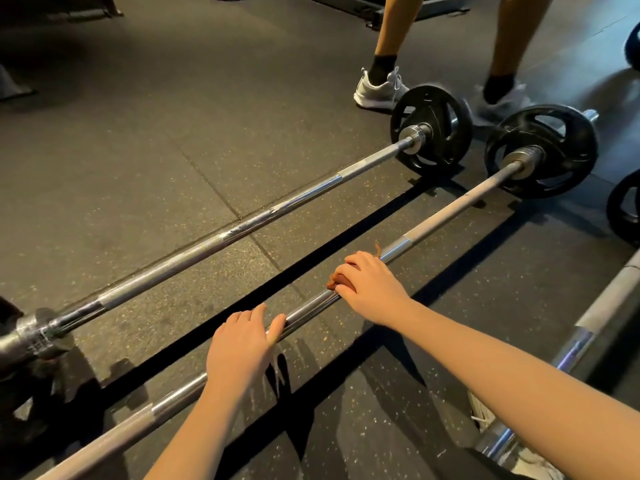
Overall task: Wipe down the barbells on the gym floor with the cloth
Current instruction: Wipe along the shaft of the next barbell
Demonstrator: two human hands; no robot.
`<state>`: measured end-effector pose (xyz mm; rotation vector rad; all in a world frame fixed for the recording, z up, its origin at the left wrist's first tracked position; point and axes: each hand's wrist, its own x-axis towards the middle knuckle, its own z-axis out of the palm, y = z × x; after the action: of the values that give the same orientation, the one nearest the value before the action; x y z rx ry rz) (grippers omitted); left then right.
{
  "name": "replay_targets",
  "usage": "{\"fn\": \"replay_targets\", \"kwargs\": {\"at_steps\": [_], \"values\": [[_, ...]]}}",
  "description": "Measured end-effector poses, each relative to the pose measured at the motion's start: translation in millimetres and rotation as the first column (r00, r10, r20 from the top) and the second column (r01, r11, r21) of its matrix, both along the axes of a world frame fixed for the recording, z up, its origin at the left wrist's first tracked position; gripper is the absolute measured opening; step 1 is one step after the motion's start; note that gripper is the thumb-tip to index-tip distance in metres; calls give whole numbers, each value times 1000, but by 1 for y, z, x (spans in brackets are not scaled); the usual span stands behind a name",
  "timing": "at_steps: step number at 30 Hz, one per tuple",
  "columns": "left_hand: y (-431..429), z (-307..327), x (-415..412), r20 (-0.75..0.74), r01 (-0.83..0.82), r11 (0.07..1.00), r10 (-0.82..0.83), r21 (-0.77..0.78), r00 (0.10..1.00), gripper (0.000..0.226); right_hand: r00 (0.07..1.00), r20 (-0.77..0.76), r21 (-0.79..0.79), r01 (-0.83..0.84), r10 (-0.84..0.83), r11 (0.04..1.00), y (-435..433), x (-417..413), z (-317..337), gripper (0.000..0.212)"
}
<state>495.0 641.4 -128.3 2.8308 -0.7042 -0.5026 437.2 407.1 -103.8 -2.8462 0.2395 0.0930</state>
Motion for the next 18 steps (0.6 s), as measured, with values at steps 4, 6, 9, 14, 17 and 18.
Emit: {"fn": "replay_targets", "kwargs": {"at_steps": [4, 6, 9, 14, 17, 18], "values": [[3, -1, 1, -15, -2, 1000, 2, -17, 1000, 71, 1000, -2, 19, -17, 17, 1000, -1, 0, -2, 34], [3, -3, 1, 43, 21, 1000, -22, 22, 999, 77, 999, 27, 23, -34, 33, 999, 0, -2, -3, 34], [1, -4, 4, 98, 18, 997, -25, 72, 995, 88, 998, -14, 15, -53, 54, 998, -18, 8, 0, 34], [-10, -2, 8, 48, 58, 997, -60, 46, 997, 87, 978, 103, -44, 188, -183, 981, -27, 16, -10, 32], [-29, -9, 11, 46, 98, 995, -99, 9, 994, 64, 984, 171, 35, 37, -43, 999, -6, -4, -19, 32], [-33, -12, 12, 58, 112, 994, -112, 7, 992, 64, 988, 152, 54, -21, 12, 998, -12, -5, -17, 31]]}}
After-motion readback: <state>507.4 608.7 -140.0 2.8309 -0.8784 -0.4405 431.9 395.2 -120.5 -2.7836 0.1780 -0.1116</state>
